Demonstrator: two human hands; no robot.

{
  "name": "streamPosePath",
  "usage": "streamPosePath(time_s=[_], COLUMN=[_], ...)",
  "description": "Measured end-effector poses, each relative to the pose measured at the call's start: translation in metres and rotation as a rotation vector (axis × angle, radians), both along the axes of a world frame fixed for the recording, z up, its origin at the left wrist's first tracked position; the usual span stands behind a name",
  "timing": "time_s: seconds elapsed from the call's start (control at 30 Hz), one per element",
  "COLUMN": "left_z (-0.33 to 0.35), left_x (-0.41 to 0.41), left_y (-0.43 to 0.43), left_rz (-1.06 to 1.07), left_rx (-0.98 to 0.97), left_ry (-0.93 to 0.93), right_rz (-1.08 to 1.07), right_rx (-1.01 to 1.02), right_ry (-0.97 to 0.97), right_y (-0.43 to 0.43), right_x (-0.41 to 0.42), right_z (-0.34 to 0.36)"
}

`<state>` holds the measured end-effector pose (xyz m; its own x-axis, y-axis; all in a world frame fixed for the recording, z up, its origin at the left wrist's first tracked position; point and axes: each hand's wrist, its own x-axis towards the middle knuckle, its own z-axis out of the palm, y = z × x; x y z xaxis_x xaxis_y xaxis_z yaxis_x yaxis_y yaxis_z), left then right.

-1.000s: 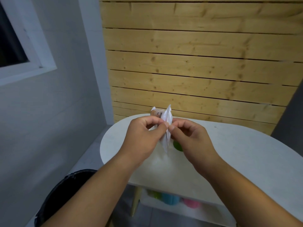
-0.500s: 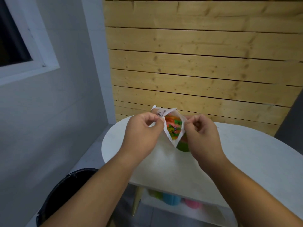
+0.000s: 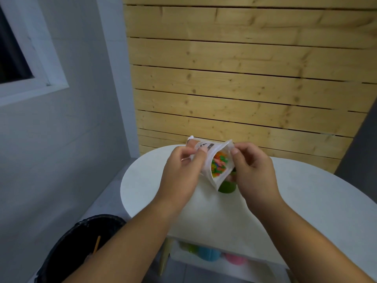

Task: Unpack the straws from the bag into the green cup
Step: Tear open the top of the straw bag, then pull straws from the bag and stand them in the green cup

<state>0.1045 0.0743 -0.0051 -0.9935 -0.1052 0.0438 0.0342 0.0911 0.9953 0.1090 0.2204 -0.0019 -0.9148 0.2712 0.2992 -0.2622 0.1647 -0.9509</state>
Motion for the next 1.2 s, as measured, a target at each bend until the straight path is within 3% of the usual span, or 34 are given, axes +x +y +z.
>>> streamPosePath(time_s=[0.1, 0.2, 0.33, 0.5, 0.6, 0.8, 0.97, 1.2], left_z=[-0.007, -0.018, -0.026, -0.023, -0.021, -0.007, -0.001, 0.004], left_x=[-0.012, -0.02, -0.026, -0.031, -0.034, -0.039, -0.042, -0.041], left_y=[-0.001, 0.001, 0.01, 0.018, 0.022, 0.028, 0.036, 0.052], left_rz=[-0.004, -0.147, -0.237, -0.208, -0.18, -0.094, -0.027, -0.109], left_rx=[0.18, 0.553, 1.006, 1.158, 1.172, 1.044, 0.76, 0.324], left_ry=[-0.353, -0.54, -0.412, -0.25, -0.224, -0.126, 0.095, 0.312], right_rz=[0.033, 0.117, 0.259, 0.316, 0.298, 0.19, 0.137, 0.282], right_rx=[-0.237, -0.444, -0.666, -0.831, -0.871, -0.744, -0.901, -1.242], right_ry=[-0.096, -0.151, -0.21, -0.28, -0.324, -0.349, -0.357, -0.417], right_y=[0.002, 0.003, 0.003, 0.003, 0.008, 0.021, 0.023, 0.025], right_x=[0.001, 0.005, 0.012, 0.015, 0.014, 0.012, 0.0, -0.014], right_z=[0.005, 0.01, 0.01, 0.008, 0.004, 0.001, -0.002, -0.02])
